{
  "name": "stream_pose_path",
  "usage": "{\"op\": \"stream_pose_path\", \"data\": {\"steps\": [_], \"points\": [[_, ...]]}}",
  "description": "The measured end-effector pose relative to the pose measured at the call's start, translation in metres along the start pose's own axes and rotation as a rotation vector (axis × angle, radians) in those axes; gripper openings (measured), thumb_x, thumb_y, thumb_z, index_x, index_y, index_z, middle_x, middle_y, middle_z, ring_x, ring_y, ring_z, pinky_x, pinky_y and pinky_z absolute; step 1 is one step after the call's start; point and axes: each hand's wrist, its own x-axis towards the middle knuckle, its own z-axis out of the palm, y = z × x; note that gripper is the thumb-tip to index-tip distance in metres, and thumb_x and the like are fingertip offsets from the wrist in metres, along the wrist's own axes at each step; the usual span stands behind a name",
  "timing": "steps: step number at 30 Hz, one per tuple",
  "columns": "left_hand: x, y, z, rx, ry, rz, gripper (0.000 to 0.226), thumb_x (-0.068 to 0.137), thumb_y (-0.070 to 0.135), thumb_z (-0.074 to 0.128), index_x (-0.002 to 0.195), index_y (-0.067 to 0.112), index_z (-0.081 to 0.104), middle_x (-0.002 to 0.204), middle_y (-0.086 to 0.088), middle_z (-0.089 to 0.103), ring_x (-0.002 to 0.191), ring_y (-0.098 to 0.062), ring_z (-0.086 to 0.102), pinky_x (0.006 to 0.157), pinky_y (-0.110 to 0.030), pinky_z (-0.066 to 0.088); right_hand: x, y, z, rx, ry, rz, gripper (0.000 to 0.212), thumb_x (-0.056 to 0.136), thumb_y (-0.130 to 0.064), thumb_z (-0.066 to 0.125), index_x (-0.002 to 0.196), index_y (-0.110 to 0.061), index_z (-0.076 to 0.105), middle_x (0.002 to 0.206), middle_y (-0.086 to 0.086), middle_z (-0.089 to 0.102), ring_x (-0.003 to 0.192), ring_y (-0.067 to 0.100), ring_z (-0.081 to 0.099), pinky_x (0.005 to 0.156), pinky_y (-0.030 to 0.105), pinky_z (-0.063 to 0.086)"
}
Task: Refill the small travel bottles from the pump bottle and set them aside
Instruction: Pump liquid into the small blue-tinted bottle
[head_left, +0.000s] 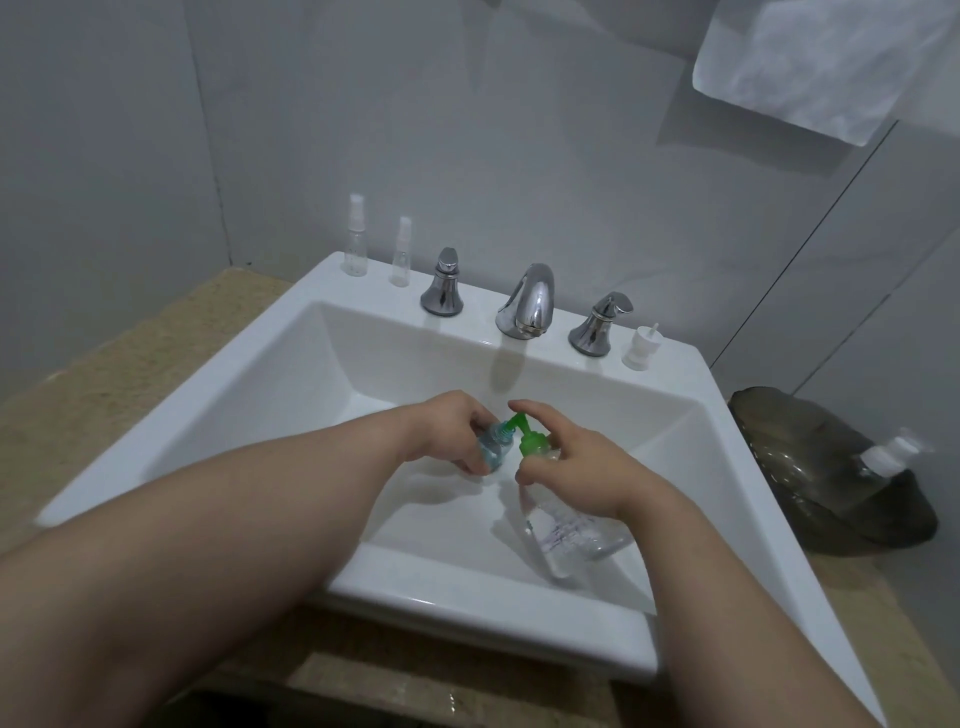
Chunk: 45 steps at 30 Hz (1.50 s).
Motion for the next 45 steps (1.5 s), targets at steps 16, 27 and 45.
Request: {"op": "stream_pose_path", "data": {"steps": [16, 27, 45], "points": [[-0.002, -0.004, 0.001, -0.013, -0.021, 0.021, 0.050, 0.077, -0.009, 0.081, 0.119, 0.016, 0.072, 0.121, -0.011, 0.072, 0.091, -0.019, 0.068, 0.084, -0.028, 0.059, 0.003, -0.001, 0.003, 0.037, 0.039, -0.040, 0.047, 0.084, -0.030, 0.069, 0.124, -0.051, 0.053, 0.066, -0.026, 0.068, 0.057, -0.006, 0.054, 0.064, 0.024, 0.047], [-0.007, 0.000, 0.003, -0.047, -0.063, 0.002, 0.048, 0.077, -0.015, 0.078, 0.116, 0.013, 0.071, 0.102, -0.001, 0.071, 0.075, -0.011, 0.068, 0.063, -0.015, 0.054, 0.010, 0.004, 0.006, 0.089, 0.062, -0.007, 0.042, 0.078, -0.026, 0.066, 0.113, -0.049, 0.061, 0.083, -0.006, 0.077, 0.065, 0.011, 0.056, 0.064, 0.028, 0.050], [-0.001, 0.012, 0.003, -0.128, -0.036, 0.030, 0.041, 0.075, -0.014, 0.075, 0.106, 0.013, 0.076, 0.095, -0.012, 0.066, 0.078, -0.026, 0.063, 0.085, -0.041, 0.059, 0.020, 0.006, -0.003, 0.273, 0.148, 0.326, 0.100, 0.079, -0.097, 0.027, 0.106, -0.013, 0.072, 0.103, 0.012, 0.078, 0.084, 0.025, 0.064, 0.073, 0.034, 0.045]]}}
